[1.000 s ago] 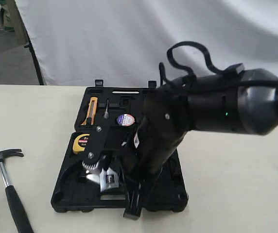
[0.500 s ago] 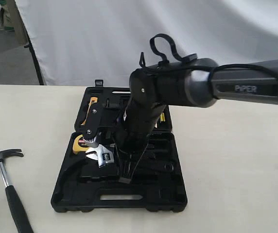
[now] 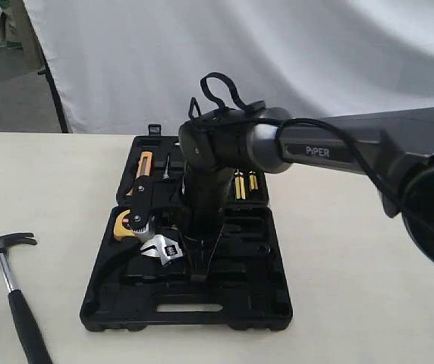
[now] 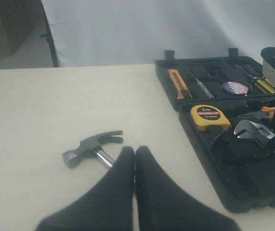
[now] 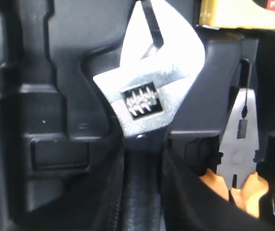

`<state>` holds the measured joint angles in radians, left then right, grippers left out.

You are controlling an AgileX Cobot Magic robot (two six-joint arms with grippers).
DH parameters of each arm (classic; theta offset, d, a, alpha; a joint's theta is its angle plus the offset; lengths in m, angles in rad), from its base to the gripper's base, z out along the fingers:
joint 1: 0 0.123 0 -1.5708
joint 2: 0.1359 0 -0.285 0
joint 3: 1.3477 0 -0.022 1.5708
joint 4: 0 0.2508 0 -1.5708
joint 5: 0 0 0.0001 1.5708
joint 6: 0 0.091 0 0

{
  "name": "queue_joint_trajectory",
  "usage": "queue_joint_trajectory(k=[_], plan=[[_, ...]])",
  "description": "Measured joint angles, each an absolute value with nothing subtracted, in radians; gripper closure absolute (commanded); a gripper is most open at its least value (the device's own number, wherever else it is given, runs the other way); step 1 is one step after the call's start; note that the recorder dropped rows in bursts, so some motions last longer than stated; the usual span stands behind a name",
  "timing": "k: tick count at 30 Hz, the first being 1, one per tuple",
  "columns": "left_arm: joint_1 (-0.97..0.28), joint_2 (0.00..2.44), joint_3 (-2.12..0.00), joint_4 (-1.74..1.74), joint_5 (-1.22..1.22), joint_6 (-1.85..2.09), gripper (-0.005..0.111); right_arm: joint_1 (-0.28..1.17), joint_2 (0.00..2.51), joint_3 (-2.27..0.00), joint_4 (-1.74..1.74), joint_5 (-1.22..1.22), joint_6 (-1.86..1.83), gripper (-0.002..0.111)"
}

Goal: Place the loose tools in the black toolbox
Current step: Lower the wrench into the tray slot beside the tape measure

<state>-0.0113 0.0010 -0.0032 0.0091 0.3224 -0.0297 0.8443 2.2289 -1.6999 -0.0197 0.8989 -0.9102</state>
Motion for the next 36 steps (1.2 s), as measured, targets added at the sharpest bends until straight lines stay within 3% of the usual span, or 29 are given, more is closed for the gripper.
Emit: queue_joint_trajectory(k=[36], plan=[[-0.011,0.001,-0.003,0.009,0.322,-0.03,0.106,0.844,2.229,-1.702,-0.006,0.927,-0.844,0.108]])
